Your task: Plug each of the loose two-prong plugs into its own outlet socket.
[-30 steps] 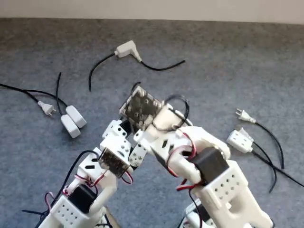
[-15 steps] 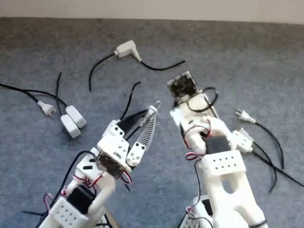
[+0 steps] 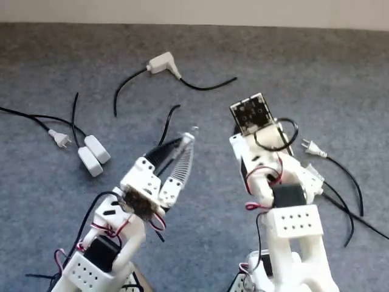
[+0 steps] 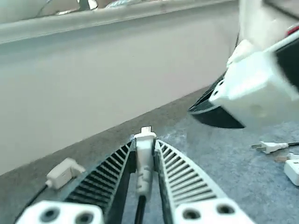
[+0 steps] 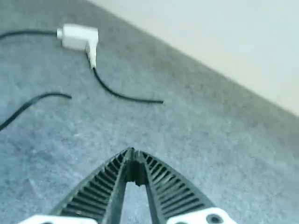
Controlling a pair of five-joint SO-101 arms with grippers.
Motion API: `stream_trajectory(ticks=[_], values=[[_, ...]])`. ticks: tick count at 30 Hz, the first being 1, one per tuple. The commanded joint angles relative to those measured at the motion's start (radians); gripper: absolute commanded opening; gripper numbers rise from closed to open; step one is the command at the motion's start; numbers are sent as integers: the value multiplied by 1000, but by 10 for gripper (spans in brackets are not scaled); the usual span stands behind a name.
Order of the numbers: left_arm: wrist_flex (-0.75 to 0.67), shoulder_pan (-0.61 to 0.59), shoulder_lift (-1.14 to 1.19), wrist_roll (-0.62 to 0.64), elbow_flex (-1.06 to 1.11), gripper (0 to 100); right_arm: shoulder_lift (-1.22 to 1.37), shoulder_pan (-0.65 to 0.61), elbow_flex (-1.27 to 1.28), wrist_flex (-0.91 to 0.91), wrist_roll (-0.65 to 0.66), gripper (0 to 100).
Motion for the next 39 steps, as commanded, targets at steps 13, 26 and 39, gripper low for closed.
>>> stream_trajectory(ticks=[13,26,39], values=[[520,-174,71,155,-383,6,-515,266,561,116,-178,8],[529,-300,969,453,-792,7,-858,225,794,246,-189,8],[683,-371,1164,729,-932,37,-852,220,794,243,-187,8]])
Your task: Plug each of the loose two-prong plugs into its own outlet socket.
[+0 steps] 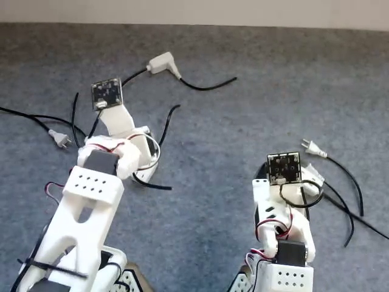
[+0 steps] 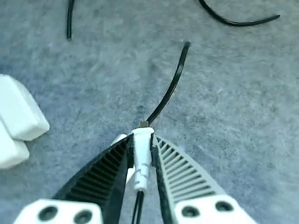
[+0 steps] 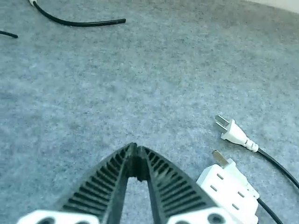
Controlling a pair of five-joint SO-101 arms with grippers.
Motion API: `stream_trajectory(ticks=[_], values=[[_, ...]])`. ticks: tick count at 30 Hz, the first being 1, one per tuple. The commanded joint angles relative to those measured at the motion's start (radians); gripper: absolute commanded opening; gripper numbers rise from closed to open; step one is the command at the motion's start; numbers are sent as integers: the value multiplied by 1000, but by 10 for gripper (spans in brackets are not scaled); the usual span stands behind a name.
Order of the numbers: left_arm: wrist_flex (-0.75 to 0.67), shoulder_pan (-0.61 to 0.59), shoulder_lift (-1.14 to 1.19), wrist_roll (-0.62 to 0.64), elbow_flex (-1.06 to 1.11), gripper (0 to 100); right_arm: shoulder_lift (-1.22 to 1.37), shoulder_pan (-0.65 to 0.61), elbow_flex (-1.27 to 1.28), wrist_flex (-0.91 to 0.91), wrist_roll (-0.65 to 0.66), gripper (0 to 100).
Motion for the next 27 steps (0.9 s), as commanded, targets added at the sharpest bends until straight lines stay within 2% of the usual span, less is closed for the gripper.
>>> stream_trajectory(ticks=[1,4,10,19,24,27], values=[[106,-10,2,135,-85,56,-10,-7,140,4,-8,8],[166,-10,1,224,-99,70,-10,-7,140,4,-8,8],[336,-8,1,229,-166,3,-10,-7,140,4,-8,8],[391,-2,2,241,-145,7,-10,-7,140,4,-8,8],[390,-10,12,468,-142,7,-10,-7,140,4,-8,8],[382,-12,13,531,-140,7,-10,-8,140,4,-8,8]])
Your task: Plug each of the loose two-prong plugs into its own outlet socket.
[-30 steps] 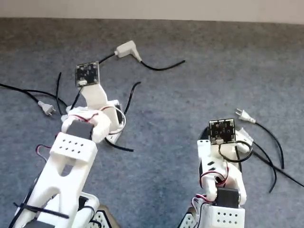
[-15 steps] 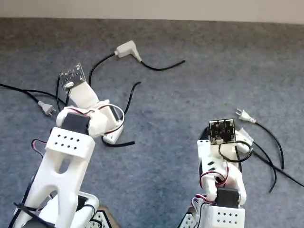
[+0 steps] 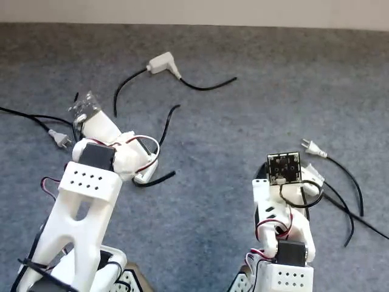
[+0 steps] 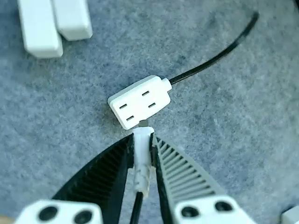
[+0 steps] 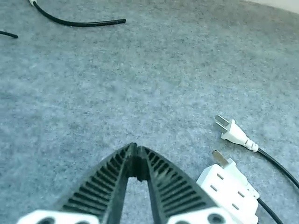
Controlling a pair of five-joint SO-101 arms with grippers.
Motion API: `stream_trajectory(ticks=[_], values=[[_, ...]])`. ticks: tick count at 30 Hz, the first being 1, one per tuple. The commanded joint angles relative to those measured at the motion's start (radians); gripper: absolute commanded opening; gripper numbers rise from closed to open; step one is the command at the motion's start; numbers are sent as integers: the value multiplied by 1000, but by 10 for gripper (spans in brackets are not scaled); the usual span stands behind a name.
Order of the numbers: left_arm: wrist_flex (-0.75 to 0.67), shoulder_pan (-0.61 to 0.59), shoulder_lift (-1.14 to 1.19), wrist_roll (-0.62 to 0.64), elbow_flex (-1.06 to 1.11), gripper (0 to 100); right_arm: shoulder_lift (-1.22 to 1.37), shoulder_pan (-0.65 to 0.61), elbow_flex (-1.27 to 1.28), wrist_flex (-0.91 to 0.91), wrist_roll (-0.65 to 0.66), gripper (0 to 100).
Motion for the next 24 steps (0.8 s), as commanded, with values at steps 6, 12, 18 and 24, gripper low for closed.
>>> stream_trajectory(ticks=[6,12,18,24], values=[[-107,-44,4,153,53,6,-10,-19,139,5,-8,8],[-121,-88,70,149,79,6,-10,-27,139,7,-8,8],[-115,-82,271,117,2,6,-10,-27,139,7,-8,8],[-115,-82,302,118,-15,6,-10,-27,139,7,-8,8]])
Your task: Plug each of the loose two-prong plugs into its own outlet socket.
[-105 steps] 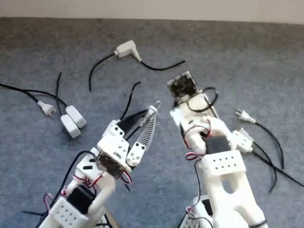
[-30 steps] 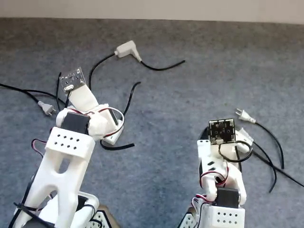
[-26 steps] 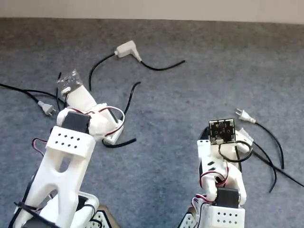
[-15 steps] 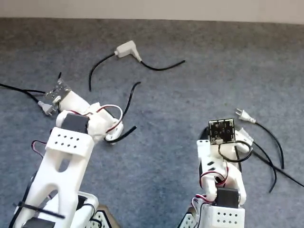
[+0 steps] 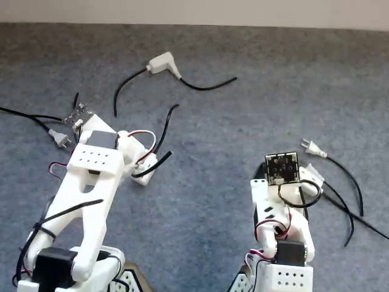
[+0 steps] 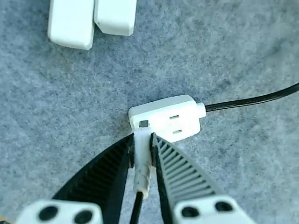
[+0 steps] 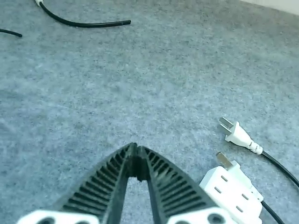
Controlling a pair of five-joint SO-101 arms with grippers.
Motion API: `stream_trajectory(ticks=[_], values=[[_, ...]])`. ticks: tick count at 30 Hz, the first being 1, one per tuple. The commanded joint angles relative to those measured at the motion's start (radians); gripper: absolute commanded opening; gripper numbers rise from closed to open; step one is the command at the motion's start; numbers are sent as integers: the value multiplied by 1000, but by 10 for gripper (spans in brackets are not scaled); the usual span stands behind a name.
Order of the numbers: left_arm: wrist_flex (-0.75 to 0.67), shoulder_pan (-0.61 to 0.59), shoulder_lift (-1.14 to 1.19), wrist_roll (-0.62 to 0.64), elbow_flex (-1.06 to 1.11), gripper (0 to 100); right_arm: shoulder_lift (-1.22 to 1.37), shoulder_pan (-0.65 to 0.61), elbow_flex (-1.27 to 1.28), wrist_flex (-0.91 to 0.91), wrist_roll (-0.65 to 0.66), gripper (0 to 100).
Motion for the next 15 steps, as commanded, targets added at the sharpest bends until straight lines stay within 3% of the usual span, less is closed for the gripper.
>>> stream_trajectory(ticks=[1,15], values=[[-8,-7,16,-3,-18,6,-10,-8,139,7,-8,8],[-8,51,24,-3,-19,6,-10,-8,139,7,-8,8]])
